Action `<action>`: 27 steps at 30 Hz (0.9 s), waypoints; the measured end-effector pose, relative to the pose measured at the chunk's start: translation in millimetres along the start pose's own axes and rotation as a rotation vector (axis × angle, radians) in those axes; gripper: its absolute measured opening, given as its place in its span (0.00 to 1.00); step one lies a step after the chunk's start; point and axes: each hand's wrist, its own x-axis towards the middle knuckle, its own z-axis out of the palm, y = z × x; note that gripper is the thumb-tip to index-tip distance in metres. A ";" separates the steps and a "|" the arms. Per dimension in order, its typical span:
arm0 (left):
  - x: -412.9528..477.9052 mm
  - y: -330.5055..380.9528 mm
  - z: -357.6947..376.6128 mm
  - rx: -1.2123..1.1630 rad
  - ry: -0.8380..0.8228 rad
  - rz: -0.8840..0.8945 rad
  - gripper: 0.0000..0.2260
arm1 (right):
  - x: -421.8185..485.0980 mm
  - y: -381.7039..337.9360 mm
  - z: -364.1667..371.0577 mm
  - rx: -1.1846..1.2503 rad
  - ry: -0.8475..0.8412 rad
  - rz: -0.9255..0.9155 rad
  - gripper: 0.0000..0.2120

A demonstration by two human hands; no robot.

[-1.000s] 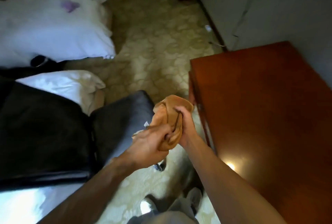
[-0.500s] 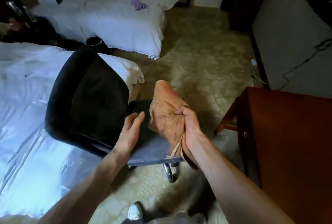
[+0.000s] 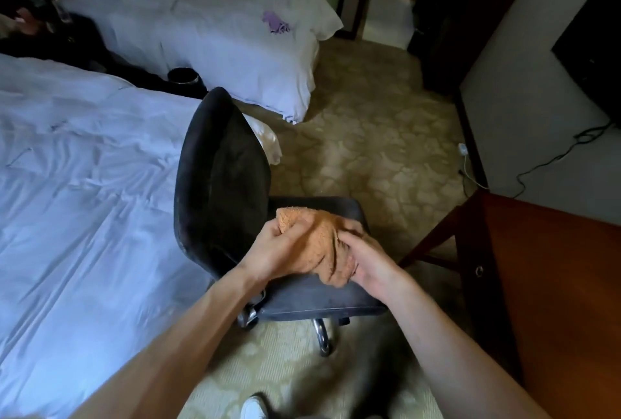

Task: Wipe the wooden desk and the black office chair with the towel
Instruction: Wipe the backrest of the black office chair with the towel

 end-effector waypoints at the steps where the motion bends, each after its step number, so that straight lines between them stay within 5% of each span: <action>1: -1.1 2.6 -6.8 -0.009 -0.026 0.011 0.10 | -1.9 -1.0 5.6 0.032 -0.033 -0.007 0.14; 6: -4.3 15.0 -48.8 0.163 -0.198 0.065 0.12 | -5.1 -11.6 4.3 -0.020 0.019 -0.177 0.14; 10: -1.4 12.8 -57.3 0.385 -0.222 0.039 0.24 | 2.0 -14.1 13.3 -0.260 0.328 -0.226 0.20; 13: 3.3 11.9 -52.2 0.367 -0.148 0.023 0.20 | 5.7 -14.8 23.8 -0.351 0.480 -0.242 0.29; 17: 4.2 14.3 -65.0 0.248 -0.120 -0.007 0.17 | -7.2 -18.2 19.4 -0.379 0.253 -0.243 0.51; 20: 1.2 10.7 -76.5 0.333 -0.179 -0.075 0.56 | -17.9 -22.2 11.7 -0.599 -0.083 -0.214 0.58; 22: 0.9 9.0 -75.0 0.576 -0.336 -0.091 0.66 | -18.4 -20.4 13.2 -0.940 -0.190 -0.181 0.58; 24: -3.3 8.1 -64.6 0.975 -0.391 -0.080 0.58 | -16.0 -16.2 22.1 -1.238 -0.136 -0.216 0.47; 27: -4.7 -0.4 -56.4 1.411 -0.246 0.036 0.28 | -16.5 -12.6 40.3 -1.286 0.009 -0.458 0.21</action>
